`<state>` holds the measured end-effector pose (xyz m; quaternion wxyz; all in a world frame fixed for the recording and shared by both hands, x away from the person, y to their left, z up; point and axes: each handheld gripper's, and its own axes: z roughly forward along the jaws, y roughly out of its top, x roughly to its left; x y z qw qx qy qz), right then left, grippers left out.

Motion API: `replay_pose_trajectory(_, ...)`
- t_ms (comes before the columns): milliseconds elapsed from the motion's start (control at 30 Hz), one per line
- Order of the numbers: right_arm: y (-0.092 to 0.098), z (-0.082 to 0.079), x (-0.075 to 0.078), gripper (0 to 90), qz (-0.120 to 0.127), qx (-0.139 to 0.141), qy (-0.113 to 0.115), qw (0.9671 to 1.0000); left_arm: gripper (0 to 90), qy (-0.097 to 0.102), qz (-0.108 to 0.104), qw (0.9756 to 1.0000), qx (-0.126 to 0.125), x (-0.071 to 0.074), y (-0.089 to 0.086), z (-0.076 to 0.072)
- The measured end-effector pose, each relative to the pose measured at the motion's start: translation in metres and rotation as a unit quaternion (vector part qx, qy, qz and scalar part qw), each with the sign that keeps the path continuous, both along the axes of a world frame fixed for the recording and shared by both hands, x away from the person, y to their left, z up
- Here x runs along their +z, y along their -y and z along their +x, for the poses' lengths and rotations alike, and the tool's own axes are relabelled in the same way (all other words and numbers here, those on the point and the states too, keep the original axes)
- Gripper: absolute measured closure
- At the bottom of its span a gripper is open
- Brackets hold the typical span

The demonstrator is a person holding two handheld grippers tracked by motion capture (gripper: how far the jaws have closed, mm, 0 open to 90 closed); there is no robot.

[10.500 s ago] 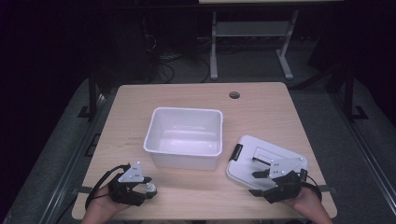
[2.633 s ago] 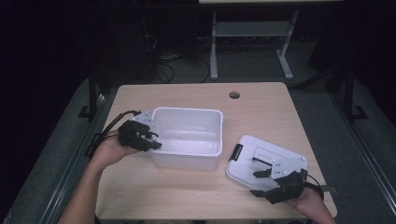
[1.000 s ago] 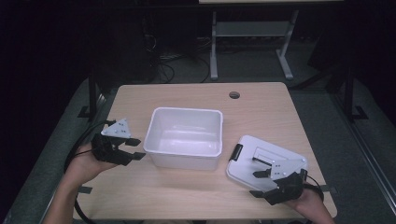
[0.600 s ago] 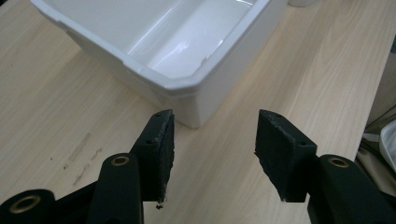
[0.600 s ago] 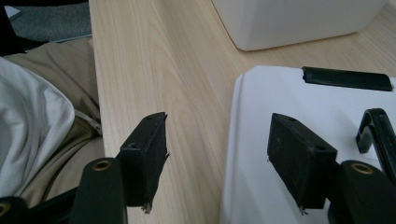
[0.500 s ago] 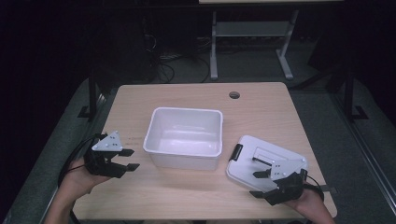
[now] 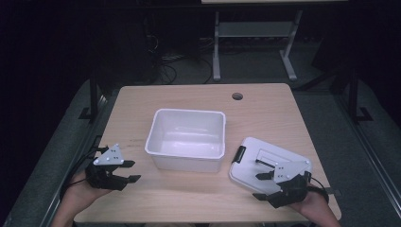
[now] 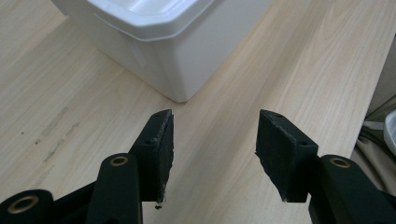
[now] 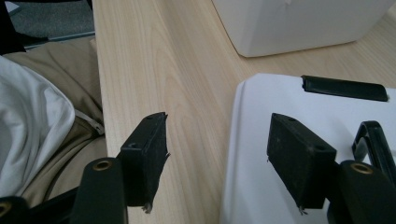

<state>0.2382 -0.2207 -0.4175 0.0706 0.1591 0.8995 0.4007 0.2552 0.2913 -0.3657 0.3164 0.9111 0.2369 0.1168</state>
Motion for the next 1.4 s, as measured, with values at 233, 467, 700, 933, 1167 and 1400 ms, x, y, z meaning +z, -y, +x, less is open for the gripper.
replay_pose_trajectory(233, 0.002, -0.001, 0.005, 37.2, -0.001, -0.003, 0.007, 1.0, 45.5, -0.009, -0.002, 1.0, 0.001, -0.017, 0.003, -0.003)
replay_pose_trajectory(467, 0.002, 0.0, 0.008, 37.3, -0.001, -0.003, 0.012, 0.9999, 44.6, -0.008, -0.007, 0.9999, 0.002, -0.027, 0.004, -0.007)
replay_pose_trajectory(700, 0.002, 0.001, 0.014, 37.3, -0.002, -0.006, 0.02, 0.9998, 43.4, -0.005, -0.011, 0.9999, 0.003, -0.037, 0.005, -0.012)
replay_pose_trajectory(933, 0.004, 0.006, 0.022, 37.7, -0.012, -0.014, 0.029, 0.9994, 43.1, -0.003, -0.014, 0.9999, 0.008, -0.045, 0.003, -0.016)
replay_pose_trajectory(1167, 0.011, 0.014, 0.026, 38.9, -0.02, -0.033, 0.03, 0.9988, 41.7, 0.0, -0.016, 0.9999, 0.007, -0.051, 0.003, -0.019)
replay_pose_trajectory(1400, 0.02, 0.023, 0.027, 42.0, -0.028, -0.053, 0.025, 0.9979, 41.5, 0.002, -0.017, 0.9998, 0.008, -0.053, 0.003, -0.02)
